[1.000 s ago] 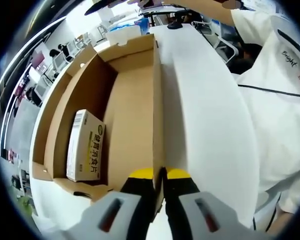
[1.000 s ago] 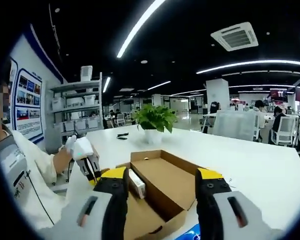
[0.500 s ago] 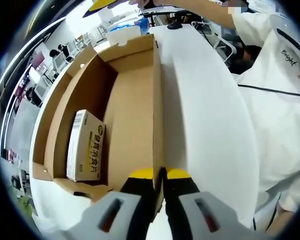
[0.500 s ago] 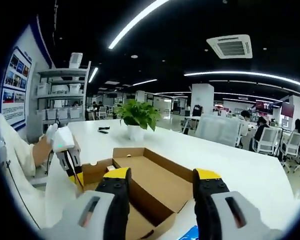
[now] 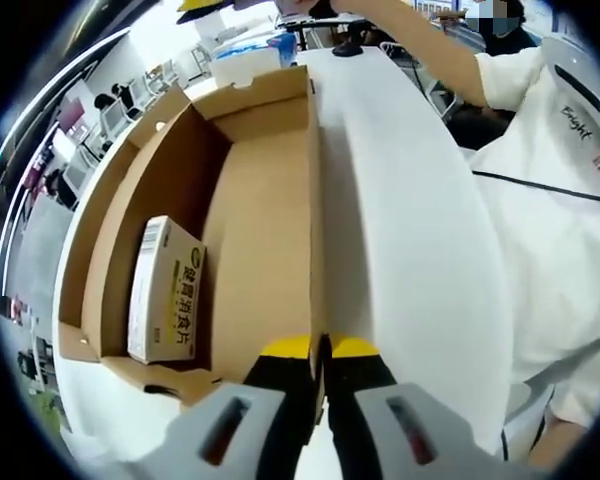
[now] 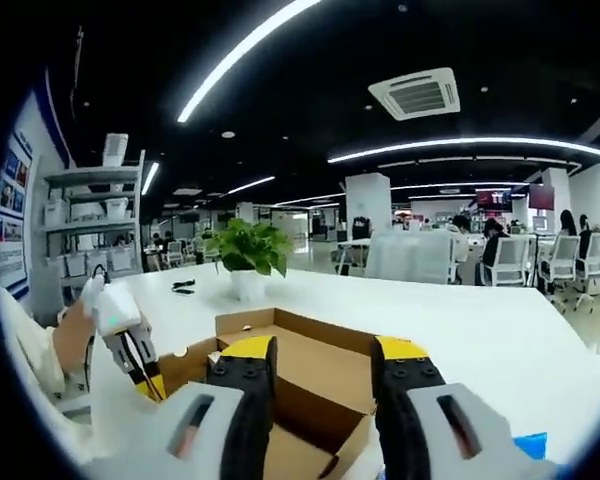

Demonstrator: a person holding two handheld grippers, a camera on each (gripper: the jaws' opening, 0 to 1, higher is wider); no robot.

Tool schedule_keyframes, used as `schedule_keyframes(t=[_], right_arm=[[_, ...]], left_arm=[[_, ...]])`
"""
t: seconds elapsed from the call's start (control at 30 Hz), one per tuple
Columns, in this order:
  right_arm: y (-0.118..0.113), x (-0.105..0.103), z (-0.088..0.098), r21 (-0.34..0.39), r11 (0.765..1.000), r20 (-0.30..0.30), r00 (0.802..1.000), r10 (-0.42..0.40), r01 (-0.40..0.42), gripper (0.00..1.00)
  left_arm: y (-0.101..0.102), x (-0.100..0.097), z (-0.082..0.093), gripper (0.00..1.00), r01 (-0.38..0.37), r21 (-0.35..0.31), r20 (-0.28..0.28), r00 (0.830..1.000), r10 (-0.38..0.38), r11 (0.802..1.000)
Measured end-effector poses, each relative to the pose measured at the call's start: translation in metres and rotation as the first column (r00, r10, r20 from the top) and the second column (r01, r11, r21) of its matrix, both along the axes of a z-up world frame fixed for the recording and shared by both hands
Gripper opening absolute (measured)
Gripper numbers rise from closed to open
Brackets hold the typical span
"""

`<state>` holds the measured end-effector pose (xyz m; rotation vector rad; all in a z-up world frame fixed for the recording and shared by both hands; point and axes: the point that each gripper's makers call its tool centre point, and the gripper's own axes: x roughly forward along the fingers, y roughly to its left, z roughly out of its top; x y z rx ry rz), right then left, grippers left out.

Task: Operate the shoe box by opening the lid, removing the specified soft item, and placing it in the target area until the item is outside and the box remains undamaged.

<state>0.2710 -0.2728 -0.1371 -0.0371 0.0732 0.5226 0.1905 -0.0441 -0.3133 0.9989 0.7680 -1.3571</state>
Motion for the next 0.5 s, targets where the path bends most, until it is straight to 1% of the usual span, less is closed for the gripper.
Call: schedule_keyframes(t=[0.03,0.07,0.1,0.13,0.17,0.23,0.3,0.33,0.37,0.4,0.47,0.5], right_arm=[[0.0,-0.001,0.006,-0.004,1.0,0.053,0.999,-0.001,0.001,0.39],[0.001,-0.002,0.01,0.026,1.0,0.079,0.997,-0.002,0.0,0.42],[0.002,-0.003,0.009,0.043,0.999,0.07,0.998,0.009,-0.012,0.43],[0.001,-0.004,0.005,0.03,0.999,0.051,0.999,0.01,-0.012,0.43],[0.002,-0.005,0.002,0.015,1.0,0.045,0.999,0.008,-0.009,0.43],[0.002,-0.005,0.004,-0.006,1.0,0.069,0.998,-0.001,0.001,0.42],[0.009,-0.007,0.006,-0.016,1.0,0.081,0.996,0.024,-0.022,0.38],[0.017,-0.008,0.005,-0.046,0.997,0.082,0.995,0.06,-0.056,0.38],[0.023,-0.008,0.001,-0.093,0.992,0.078,0.993,0.09,-0.083,0.38],[0.026,-0.006,-0.001,-0.114,0.99,0.07,0.993,0.095,-0.087,0.38],[0.031,-0.003,-0.005,-0.148,0.984,0.075,0.991,0.108,-0.096,0.38],[0.035,-0.004,-0.009,-0.171,0.978,0.058,0.989,0.135,-0.123,0.38]], left_arm=[[0.0,0.0,0.0,0.02,-0.001,0.002,-0.001,1.0,0.001,1.0],[0.0,0.0,0.0,0.02,-0.006,0.006,-0.007,1.0,0.006,1.0],[0.0,0.0,0.0,0.02,-0.01,0.007,-0.011,1.0,0.01,1.0],[0.0,0.0,0.0,0.02,-0.012,0.009,-0.016,1.0,0.012,1.0],[0.0,0.0,0.0,0.02,-0.012,0.013,-0.02,1.0,0.012,1.0],[0.0,0.0,-0.001,0.02,-0.016,0.017,-0.026,1.0,0.017,1.0],[0.0,0.0,-0.001,0.01,-0.019,0.019,-0.031,0.999,0.02,1.0],[0.0,0.0,-0.001,0.01,-0.02,0.02,-0.03,0.999,0.021,1.0],[0.0,0.0,-0.001,0.01,-0.016,0.02,-0.026,1.0,0.017,1.0],[0.0,0.0,-0.001,0.01,-0.014,0.019,-0.024,1.0,0.015,1.0],[0.0,0.0,-0.001,0.01,-0.015,0.019,-0.026,1.0,0.016,1.0],[-0.001,0.0,0.0,0.01,-0.016,0.018,-0.029,0.999,0.016,1.0]])
